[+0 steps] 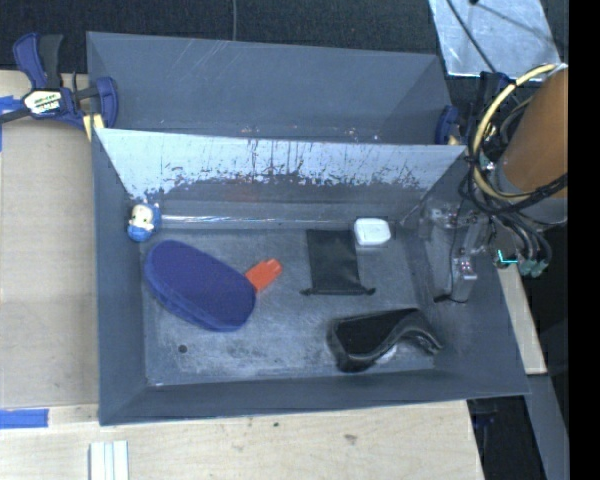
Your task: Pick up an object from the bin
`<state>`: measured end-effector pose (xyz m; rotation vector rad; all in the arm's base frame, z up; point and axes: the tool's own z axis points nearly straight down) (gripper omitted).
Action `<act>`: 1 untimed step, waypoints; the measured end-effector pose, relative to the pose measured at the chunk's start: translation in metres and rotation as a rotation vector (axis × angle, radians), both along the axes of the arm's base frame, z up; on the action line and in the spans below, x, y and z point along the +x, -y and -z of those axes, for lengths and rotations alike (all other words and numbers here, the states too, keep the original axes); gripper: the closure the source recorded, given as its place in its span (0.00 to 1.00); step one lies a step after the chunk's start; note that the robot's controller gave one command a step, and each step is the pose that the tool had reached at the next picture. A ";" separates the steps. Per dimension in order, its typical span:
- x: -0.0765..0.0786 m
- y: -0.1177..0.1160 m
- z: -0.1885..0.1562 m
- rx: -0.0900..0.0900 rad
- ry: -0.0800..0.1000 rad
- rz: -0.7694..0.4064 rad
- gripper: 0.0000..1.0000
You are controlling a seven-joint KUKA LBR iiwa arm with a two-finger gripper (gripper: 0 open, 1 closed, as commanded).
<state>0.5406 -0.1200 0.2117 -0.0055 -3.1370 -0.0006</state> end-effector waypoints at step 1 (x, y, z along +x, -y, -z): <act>-0.059 -0.066 0.091 0.001 -0.001 0.148 0.00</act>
Offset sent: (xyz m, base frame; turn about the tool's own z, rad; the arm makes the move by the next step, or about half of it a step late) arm -0.0568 0.0635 -0.0875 0.1501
